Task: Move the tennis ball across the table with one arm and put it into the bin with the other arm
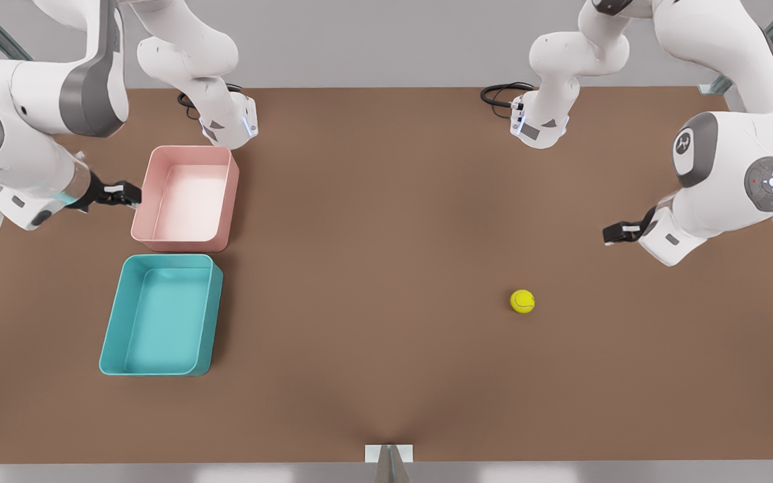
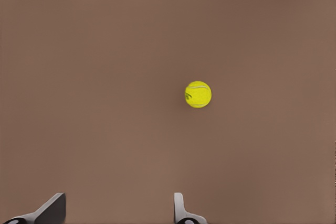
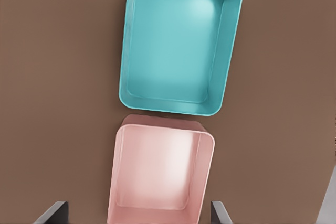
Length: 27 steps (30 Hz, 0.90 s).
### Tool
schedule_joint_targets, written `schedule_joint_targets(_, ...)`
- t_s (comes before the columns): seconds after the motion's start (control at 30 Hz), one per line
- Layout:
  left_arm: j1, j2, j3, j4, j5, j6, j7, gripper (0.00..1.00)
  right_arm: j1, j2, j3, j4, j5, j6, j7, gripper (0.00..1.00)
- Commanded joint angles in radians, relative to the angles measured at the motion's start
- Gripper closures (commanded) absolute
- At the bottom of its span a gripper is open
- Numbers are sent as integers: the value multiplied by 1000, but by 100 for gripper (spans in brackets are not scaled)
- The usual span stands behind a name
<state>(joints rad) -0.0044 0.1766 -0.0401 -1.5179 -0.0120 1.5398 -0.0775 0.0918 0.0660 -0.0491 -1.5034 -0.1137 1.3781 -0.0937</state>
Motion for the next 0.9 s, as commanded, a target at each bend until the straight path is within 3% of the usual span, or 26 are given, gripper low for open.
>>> schedule_joint_targets(0.0, -3, -2, 3, -1, -13, 95, -34, 0, 20, -6, 0, -17, -3, 141, -55, 0)
schedule_joint_targets(0.07, -3, -2, 3, -2, -16, 95, -36, 0, 19, -8, 0, -23, -4, 139, -54, 0)
schedule_joint_targets(0.1, -3, 7, 2, -4, -10, 121, 11, 9, 16, 1, -2, -24, -1, 137, -60, 0)
schedule_joint_targets(0.13, -3, 14, 2, -19, -8, 144, 310, 44, 16, 37, -2, -31, -1, 130, -70, 0)
schedule_joint_targets(0.17, -2, 23, 3, -24, -8, 169, 344, 79, 16, 72, -5, -23, 5, 136, -70, 0)
schedule_joint_targets(0.37, 1, 98, 2, -240, 107, 683, 1258, 79, 16, 103, -5, -15, 48, 150, -60, 0)
schedule_joint_targets(0.53, 6, 227, -7, -209, 208, 646, 1686, 79, 14, 118, -5, -15, 48, 150, -58, 0)
schedule_joint_targets(0.6, 3, 259, -67, -212, 205, 631, 1969, 79, 16, 120, -6, -18, 48, 148, -58, 0)
schedule_joint_targets(0.73, -19, 333, -100, -223, 224, 677, 1897, 79, 16, 132, -5, -17, 48, 148, -58, 0)
schedule_joint_targets(0.87, -8, 359, -98, -295, 391, 776, 1822, 79, 16, 133, -6, -17, 60, 148, -58, 0)
